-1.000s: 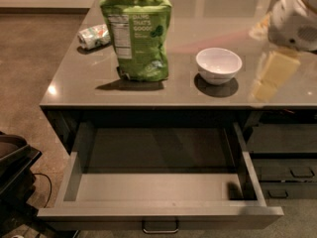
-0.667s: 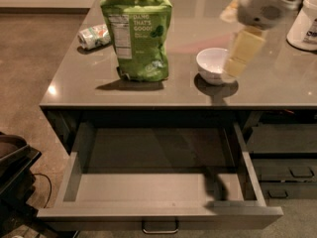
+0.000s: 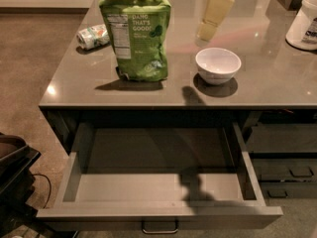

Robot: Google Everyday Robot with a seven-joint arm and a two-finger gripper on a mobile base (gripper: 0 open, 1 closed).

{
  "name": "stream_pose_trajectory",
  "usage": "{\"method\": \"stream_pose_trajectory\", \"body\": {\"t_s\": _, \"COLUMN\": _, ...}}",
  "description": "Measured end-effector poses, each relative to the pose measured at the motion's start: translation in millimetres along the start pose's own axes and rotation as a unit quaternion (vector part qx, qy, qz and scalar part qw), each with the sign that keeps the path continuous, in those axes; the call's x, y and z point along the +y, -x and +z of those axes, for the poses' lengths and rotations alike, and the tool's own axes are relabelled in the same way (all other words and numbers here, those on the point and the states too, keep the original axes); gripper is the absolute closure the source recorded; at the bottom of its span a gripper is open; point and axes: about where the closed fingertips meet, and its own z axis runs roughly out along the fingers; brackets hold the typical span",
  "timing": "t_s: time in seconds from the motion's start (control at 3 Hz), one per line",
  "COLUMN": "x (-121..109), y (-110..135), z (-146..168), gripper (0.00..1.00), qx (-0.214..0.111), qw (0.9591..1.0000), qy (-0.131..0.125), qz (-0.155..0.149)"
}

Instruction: Place green rice chip bag into top drawer

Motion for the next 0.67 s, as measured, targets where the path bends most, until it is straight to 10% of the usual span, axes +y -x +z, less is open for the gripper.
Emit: {"method": "stream_pose_trajectory", "body": {"t_s": 0.67, "x": -8.5, "y": 5.6, "z": 39.0, "gripper": 0.0, "qx": -0.044, "qw": 0.9983, "qy": 0.037, "qz": 0.012}}
